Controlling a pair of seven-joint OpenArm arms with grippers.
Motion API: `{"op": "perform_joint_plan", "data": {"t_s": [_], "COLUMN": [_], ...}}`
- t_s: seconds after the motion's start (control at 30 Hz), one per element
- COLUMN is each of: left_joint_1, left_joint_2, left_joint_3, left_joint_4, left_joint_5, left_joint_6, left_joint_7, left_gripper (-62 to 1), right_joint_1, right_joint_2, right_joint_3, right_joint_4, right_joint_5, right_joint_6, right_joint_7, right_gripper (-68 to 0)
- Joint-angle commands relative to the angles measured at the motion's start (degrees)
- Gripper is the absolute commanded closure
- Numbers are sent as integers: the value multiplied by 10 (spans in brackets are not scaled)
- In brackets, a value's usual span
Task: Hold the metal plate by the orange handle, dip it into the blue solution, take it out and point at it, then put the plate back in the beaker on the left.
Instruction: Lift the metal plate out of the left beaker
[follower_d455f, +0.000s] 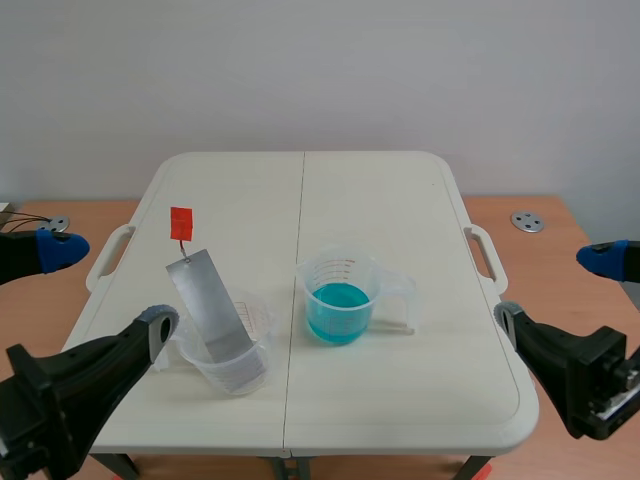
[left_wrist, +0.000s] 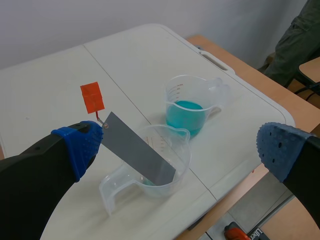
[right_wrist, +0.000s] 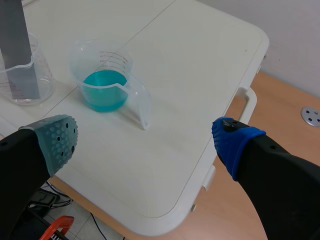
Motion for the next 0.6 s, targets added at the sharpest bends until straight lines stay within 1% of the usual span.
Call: {"op": "perform_joint_plan", "data": {"t_s": [0.0,0.33,0.47,0.5,0.57], "left_joint_1": [-13,-13,-13,-13,-13], "left_joint_2": [3,3,3,3,3], "left_joint_3": [-4,-4,-4,-4,-4], "left_joint_4": [4,3,3,3,3], "left_joint_5": [-5,-5,-5,-5,-3], "left_joint_6": [0,0,0,0,0], "left_joint_7": [-3,-3,-3,-3,-3], "left_gripper": [-623,-623,-623,-623,-623], "right_joint_1": [-1,0,16,23,40], "right_joint_2": [0,0,0,0,0], "right_joint_3": [1,1,-2,-3,-10], "right_joint_4": [10,10,9,9,9], "right_joint_5": [6,0,0,0,1], "right_joint_6": [-2,-1,9,9,19], "right_joint_7": [7,-12,-12,-18,-27], "right_gripper": [-549,-549,-549,-549,-549]}}
